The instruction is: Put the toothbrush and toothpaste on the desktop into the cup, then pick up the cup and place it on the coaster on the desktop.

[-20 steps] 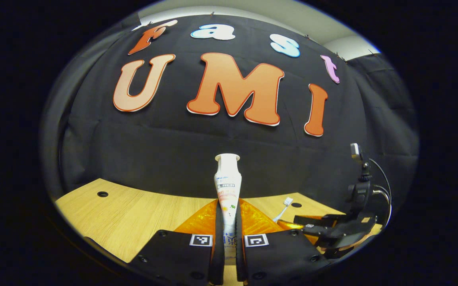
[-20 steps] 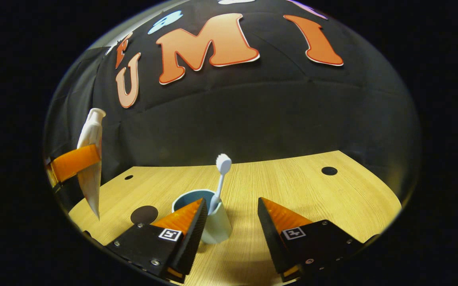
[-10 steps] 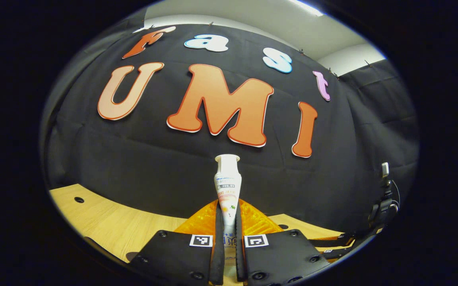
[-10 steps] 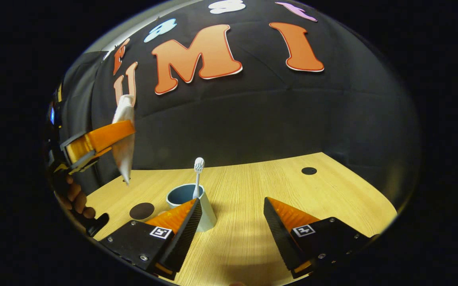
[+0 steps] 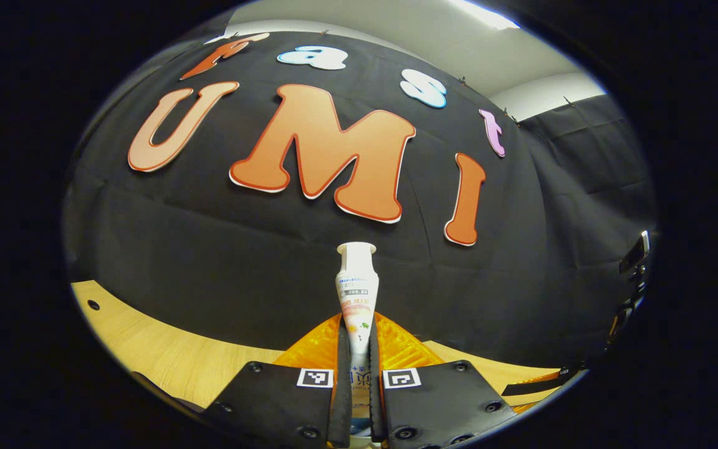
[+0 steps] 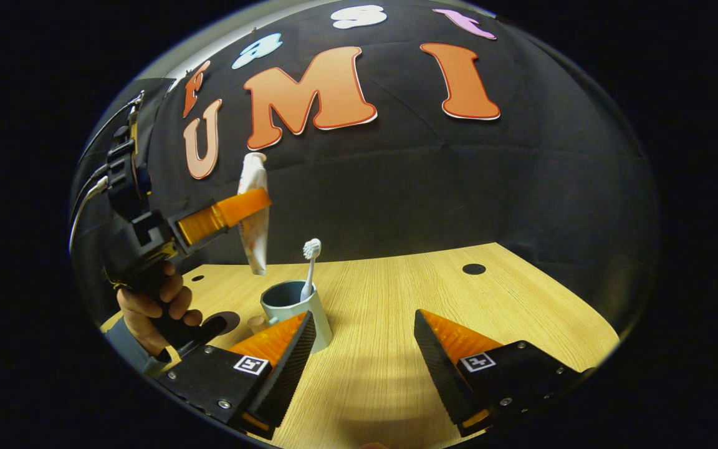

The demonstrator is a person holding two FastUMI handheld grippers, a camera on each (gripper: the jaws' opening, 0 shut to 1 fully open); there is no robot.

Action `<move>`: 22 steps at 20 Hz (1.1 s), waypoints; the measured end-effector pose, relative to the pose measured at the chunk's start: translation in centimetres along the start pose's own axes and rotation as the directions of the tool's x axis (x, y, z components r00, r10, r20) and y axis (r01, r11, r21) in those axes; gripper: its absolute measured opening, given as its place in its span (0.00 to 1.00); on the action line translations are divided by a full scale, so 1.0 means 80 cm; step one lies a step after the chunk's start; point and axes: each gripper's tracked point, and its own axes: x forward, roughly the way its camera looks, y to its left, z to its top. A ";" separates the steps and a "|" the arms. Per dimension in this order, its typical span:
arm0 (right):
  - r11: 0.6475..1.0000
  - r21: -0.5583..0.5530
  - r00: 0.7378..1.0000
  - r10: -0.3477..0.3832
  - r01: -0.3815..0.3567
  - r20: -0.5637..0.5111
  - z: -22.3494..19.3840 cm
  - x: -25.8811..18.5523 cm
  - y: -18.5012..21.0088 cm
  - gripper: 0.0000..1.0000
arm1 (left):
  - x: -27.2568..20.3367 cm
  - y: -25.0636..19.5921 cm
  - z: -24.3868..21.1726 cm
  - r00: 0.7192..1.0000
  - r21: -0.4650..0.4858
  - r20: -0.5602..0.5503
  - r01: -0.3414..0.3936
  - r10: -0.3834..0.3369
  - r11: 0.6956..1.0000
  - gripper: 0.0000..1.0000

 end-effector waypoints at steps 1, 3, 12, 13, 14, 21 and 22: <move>1.000 -0.008 1.000 -0.002 0.002 0.001 0.000 0.000 -0.001 0.96 | 0.006 -0.002 -0.013 1.000 0.005 -0.021 0.005 -0.005 1.000 0.15; 1.000 -0.018 1.000 -0.005 0.005 0.010 0.004 -0.004 -0.002 0.96 | 0.014 -0.006 -0.030 0.998 -0.011 -0.050 0.025 -0.025 1.000 0.15; 1.000 -0.003 1.000 -0.020 0.020 0.006 0.004 -0.010 -0.006 0.96 | 0.012 0.000 -0.083 0.991 -0.033 -0.135 0.021 -0.025 0.999 0.16; 1.000 -0.001 1.000 -0.020 0.020 0.004 0.004 -0.012 -0.005 0.96 | 0.012 0.000 -0.088 0.989 -0.026 -0.147 0.022 -0.026 0.999 0.16; 1.000 -0.002 1.000 -0.024 0.024 0.002 0.004 -0.013 -0.005 0.96 | 0.007 0.000 -0.095 0.987 -0.014 -0.162 0.019 -0.021 1.000 0.17; 0.999 0.000 0.999 -0.046 0.046 -0.005 0.009 -0.031 -0.005 0.96 | -0.022 0.014 -0.120 0.965 0.032 -0.261 -0.020 0.028 0.999 0.30; 0.999 0.004 0.999 -0.049 0.049 -0.007 0.009 -0.033 -0.004 0.96 | -0.028 0.022 -0.124 0.959 0.049 -0.277 -0.046 0.058 0.998 0.31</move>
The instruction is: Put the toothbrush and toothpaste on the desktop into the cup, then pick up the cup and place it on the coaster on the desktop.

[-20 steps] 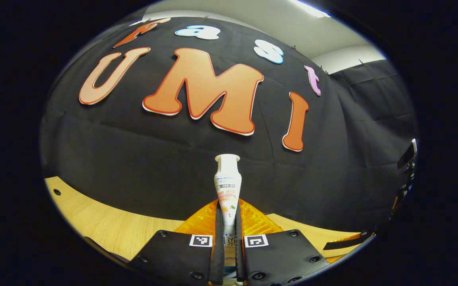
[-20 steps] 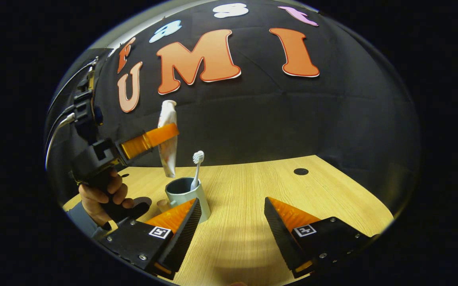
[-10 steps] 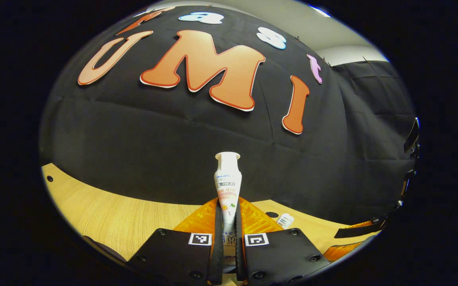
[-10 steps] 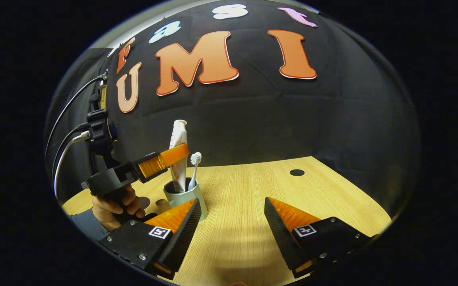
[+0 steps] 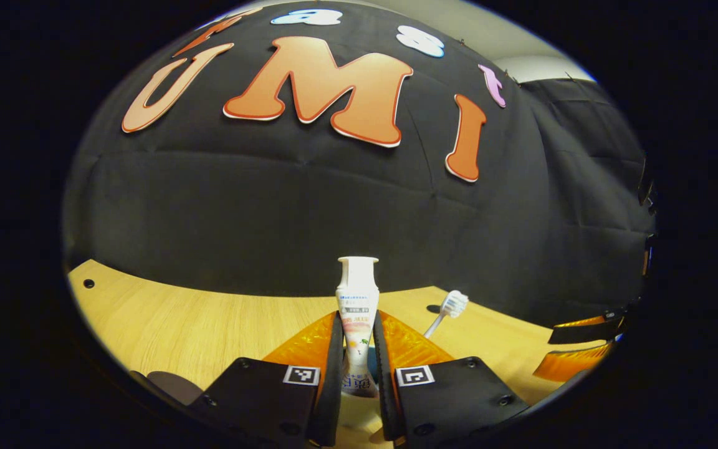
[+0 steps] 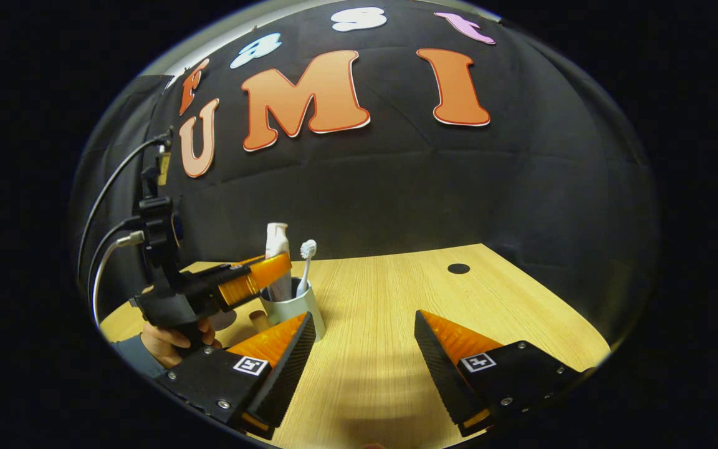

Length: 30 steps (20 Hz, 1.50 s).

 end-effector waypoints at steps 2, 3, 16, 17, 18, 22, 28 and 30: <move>1.000 -0.015 1.000 -0.017 0.016 -0.006 0.002 -0.006 0.001 0.96 | -0.009 0.008 -0.002 1.000 0.000 -0.014 -0.018 0.018 1.000 0.31; 1.000 -0.024 1.000 -0.019 0.019 -0.010 0.004 -0.009 0.004 0.96 | -0.015 0.010 0.001 1.000 0.000 -0.018 -0.021 0.021 1.000 0.34; 0.999 -0.032 0.979 0.033 -0.041 -0.200 0.004 0.007 0.082 0.96 | -0.152 0.056 0.059 0.994 0.016 0.003 -0.108 0.108 0.994 0.81; 0.998 -0.040 0.976 0.030 -0.040 -0.218 0.000 0.010 0.085 0.96 | -0.165 0.064 0.062 0.992 0.028 0.001 -0.125 0.125 0.992 0.89; 0.998 -0.058 0.972 0.023 -0.037 -0.233 -0.001 0.014 0.088 0.96 | -0.177 0.073 0.065 0.990 0.041 0.004 -0.140 0.140 0.989 0.92; 0.996 -0.083 0.958 0.019 -0.044 -0.286 0.005 0.021 0.110 0.96 | -0.226 0.104 0.073 0.981 0.081 0.009 -0.192 0.192 0.978 0.98; 0.995 -0.086 0.914 0.005 -0.043 -0.405 0.021 0.037 0.143 0.96 | -0.283 0.147 0.075 0.972 0.091 0.025 -0.235 0.233 0.968 0.98; 0.995 -0.086 0.895 0.011 -0.055 -0.445 0.020 0.044 0.155 0.96 | -0.299 0.165 0.078 0.967 0.086 0.039 -0.255 0.252 0.963 0.98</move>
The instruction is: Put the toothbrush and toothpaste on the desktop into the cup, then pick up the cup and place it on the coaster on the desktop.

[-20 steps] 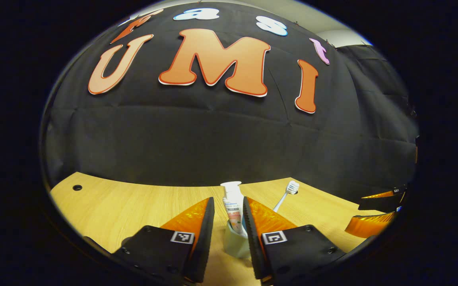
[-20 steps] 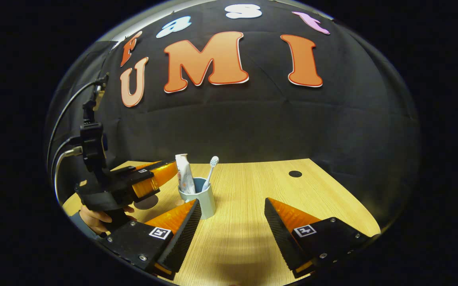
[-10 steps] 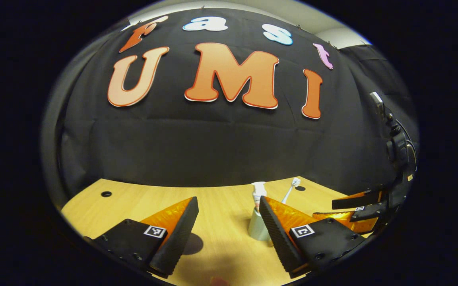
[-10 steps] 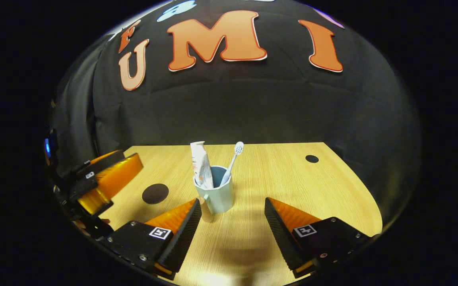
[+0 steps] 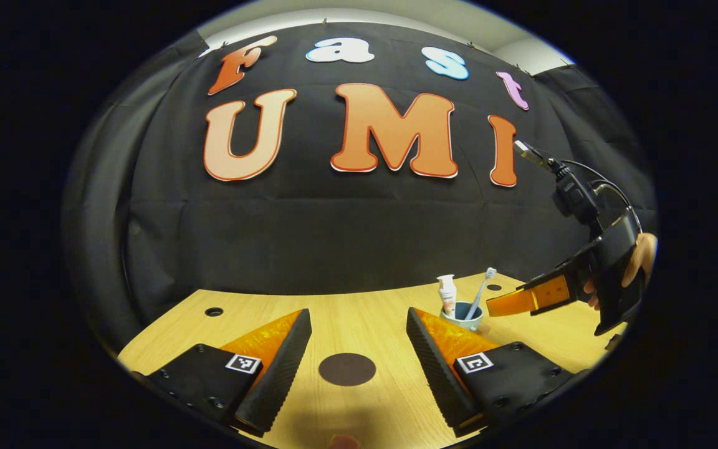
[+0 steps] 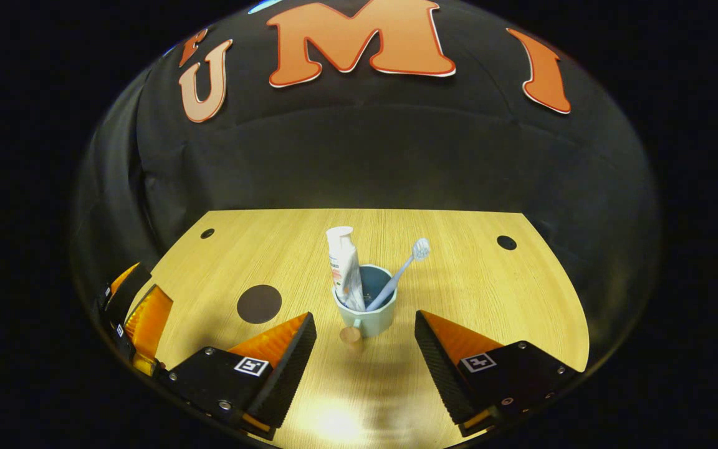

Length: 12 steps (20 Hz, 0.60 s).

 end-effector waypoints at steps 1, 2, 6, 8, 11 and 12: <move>1.000 0.010 1.000 0.008 -0.008 -0.013 0.003 0.001 0.007 0.96 | -0.005 0.008 0.001 1.000 -0.001 0.006 -0.008 0.008 1.000 0.98; 1.000 0.011 1.000 0.020 -0.019 -0.021 0.008 0.003 0.013 0.96 | -0.010 0.015 0.001 1.000 0.010 0.007 -0.014 0.014 1.000 0.98; 0.998 0.022 0.993 0.056 -0.054 -0.105 0.007 0.011 0.031 0.93 | -0.031 0.047 0.009 0.998 0.043 0.027 -0.052 0.051 0.998 0.98; 0.995 0.059 0.980 0.090 -0.081 -0.175 -0.002 0.014 0.041 0.92 | -0.035 0.057 0.010 0.997 0.040 0.046 -0.057 0.055 0.998 0.98; 0.996 0.060 0.967 0.078 -0.065 -0.242 -0.009 0.027 0.042 0.92 | -0.041 0.068 0.003 0.997 0.042 0.039 -0.068 0.067 0.997 0.98; 0.996 0.065 0.963 0.071 -0.056 -0.259 -0.008 0.032 0.041 0.91 | -0.043 0.071 0.003 0.997 0.041 0.039 -0.073 0.071 0.996 0.98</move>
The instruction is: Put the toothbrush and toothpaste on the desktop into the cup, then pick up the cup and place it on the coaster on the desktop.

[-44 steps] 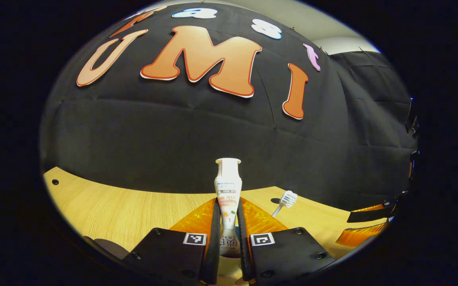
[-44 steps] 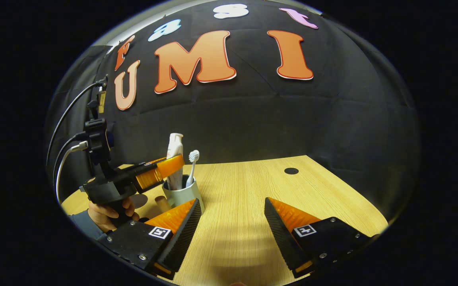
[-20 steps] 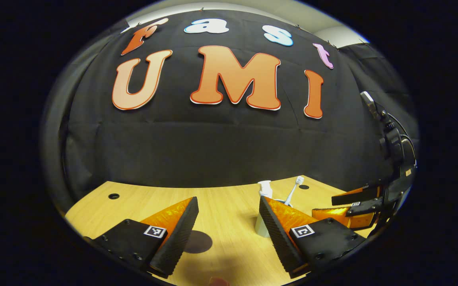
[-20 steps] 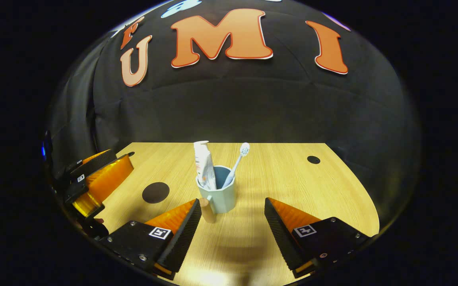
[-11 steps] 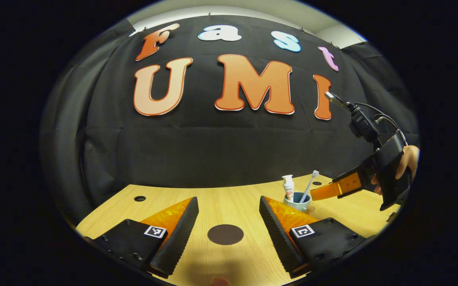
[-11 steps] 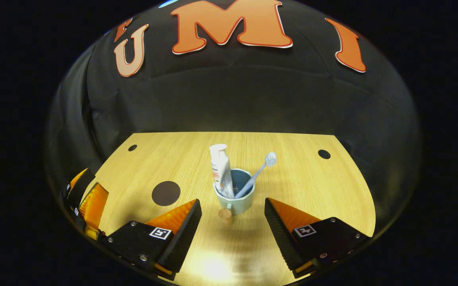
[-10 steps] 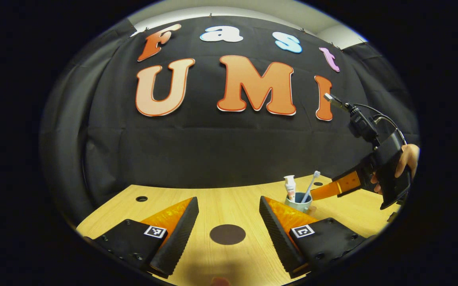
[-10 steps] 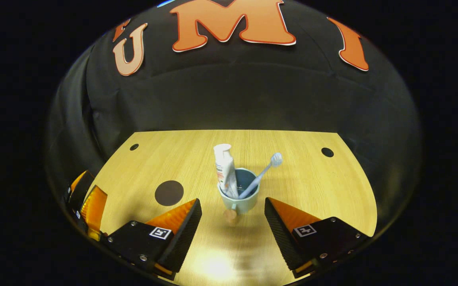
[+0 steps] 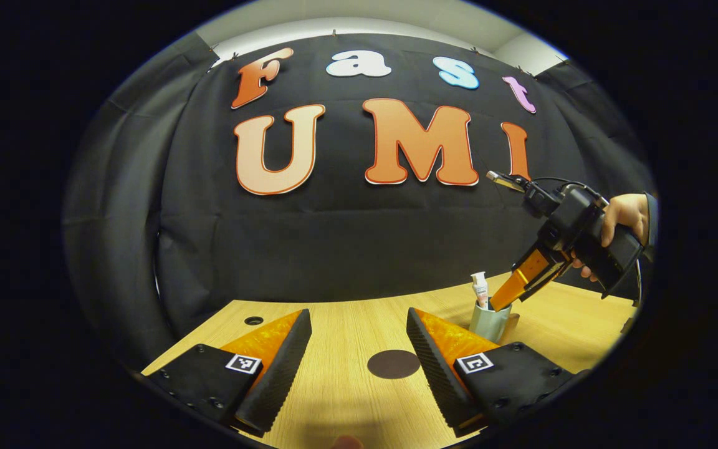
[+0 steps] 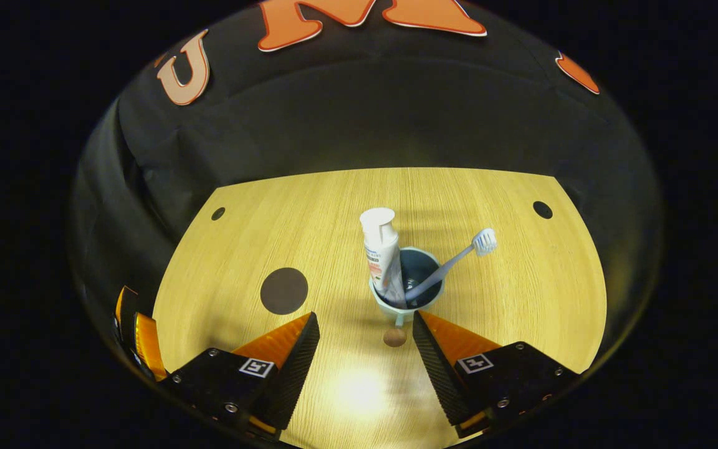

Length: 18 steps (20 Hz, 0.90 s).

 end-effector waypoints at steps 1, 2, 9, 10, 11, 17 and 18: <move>1.000 0.009 1.000 -0.002 0.002 -0.017 0.000 0.006 -0.001 0.91 | -0.004 0.004 -0.001 1.000 -0.001 0.002 -0.004 0.004 1.000 0.98; 1.000 0.014 0.999 -0.015 0.015 -0.039 -0.003 0.013 -0.004 0.87 | -0.005 0.006 -0.002 1.000 -0.006 0.003 -0.008 0.008 1.000 0.98; 0.994 -0.019 0.979 -0.110 0.109 -0.170 -0.034 0.049 -0.023 0.74 | 0.000 0.020 -0.024 1.000 -0.035 -0.027 -0.016 0.015 0.999 0.98; 0.994 -0.014 0.977 -0.113 0.112 -0.183 -0.036 0.053 -0.024 0.78 | -0.001 0.022 -0.026 0.999 -0.040 -0.028 -0.016 0.015 0.999 0.98; 0.993 -0.006 0.974 -0.120 0.122 -0.194 -0.038 0.058 -0.027 0.77 | -0.003 0.024 -0.028 0.999 -0.044 -0.029 -0.016 0.015 0.999 0.98; 0.977 0.022 0.948 -0.201 0.213 -0.246 -0.048 0.080 -0.055 0.58 | 0.001 0.033 -0.044 0.999 -0.072 -0.047 -0.021 0.017 0.997 0.98; 0.973 0.020 0.944 -0.216 0.228 -0.249 -0.051 0.086 -0.059 0.55 | 0.002 0.032 -0.045 0.999 -0.079 -0.050 -0.019 0.015 0.997 0.98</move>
